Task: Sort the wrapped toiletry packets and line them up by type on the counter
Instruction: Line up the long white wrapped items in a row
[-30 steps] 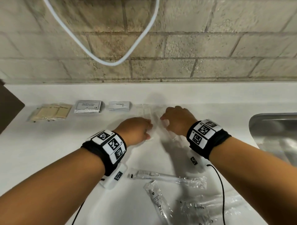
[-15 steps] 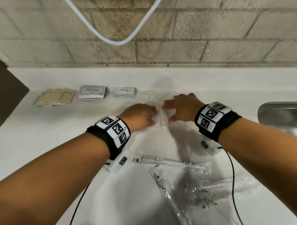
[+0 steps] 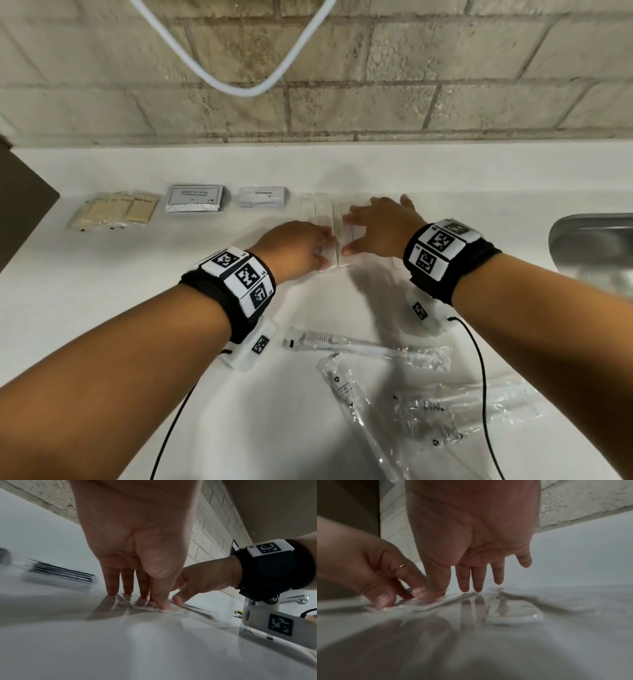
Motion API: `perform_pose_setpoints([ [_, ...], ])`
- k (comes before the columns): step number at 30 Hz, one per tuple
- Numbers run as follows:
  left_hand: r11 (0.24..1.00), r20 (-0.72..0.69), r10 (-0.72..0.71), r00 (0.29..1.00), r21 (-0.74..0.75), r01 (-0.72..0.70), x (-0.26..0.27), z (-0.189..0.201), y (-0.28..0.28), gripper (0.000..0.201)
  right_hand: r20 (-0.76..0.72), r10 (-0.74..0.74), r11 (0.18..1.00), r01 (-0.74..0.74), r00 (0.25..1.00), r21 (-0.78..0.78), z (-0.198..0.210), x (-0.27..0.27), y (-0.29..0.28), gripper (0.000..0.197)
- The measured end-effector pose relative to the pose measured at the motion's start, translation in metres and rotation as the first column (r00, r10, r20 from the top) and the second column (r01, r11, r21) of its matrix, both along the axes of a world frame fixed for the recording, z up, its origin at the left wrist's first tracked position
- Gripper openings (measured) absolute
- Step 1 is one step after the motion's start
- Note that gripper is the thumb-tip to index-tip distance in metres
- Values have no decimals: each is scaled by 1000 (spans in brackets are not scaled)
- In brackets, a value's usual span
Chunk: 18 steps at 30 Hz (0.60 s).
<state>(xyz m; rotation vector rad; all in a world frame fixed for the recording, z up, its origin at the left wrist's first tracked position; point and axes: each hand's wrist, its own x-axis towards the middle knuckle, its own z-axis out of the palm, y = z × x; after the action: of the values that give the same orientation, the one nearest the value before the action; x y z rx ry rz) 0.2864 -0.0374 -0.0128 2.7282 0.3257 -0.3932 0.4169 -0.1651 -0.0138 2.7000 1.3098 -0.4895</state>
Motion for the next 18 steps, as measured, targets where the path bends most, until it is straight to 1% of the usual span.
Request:
perform_pose_setpoints([
  [1,1000,13,4,1000,-8,-4,-1,0,0,45,19,-75,994,73,997,84,2,4,-4,69],
  [2,1000,31,8,999,-13,-8,-1,0,0,45,13,-187,967,182,982,176,6,11,-9,62],
  [3,1000,50,8,999,-9,-8,-2,0,-1,44,-14,-296,928,291,955,232,8,20,-15,56],
  [4,1000,66,-3,998,6,3,-2,2,-3,45,-38,-368,903,367,929,225,10,30,-22,51],
  [5,999,71,-27,997,32,25,-1,3,-6,45,-54,-394,903,398,917,163,10,38,-27,47],
  [6,997,67,-58,996,56,54,0,5,-10,46,-75,-393,912,399,916,91,10,43,-31,46],
  [8,991,36,-106,994,82,102,4,7,-20,45,-84,-382,924,380,920,-34,5,43,-36,49],
  [11,989,-28,-117,993,86,119,11,6,-27,44,-95,-401,916,396,911,-67,6,39,-44,48],
  [13,993,-42,-100,994,54,103,12,6,-28,43,-63,-414,908,406,908,-107,14,40,-51,47],
  [15,993,-45,-107,993,46,109,11,8,-28,43,-33,-412,907,407,910,-109,20,44,-56,45],
  [16,993,-47,-110,993,44,112,11,8,-28,44,-57,-415,908,409,908,-87,22,45,-56,43],
  [17,993,-48,-107,993,40,109,11,8,-28,44,-143,-422,907,419,895,-53,23,44,-55,39],
  [18,994,-46,-104,994,39,105,11,8,-28,44,-277,-434,893,451,857,-3,22,43,-52,32],
])
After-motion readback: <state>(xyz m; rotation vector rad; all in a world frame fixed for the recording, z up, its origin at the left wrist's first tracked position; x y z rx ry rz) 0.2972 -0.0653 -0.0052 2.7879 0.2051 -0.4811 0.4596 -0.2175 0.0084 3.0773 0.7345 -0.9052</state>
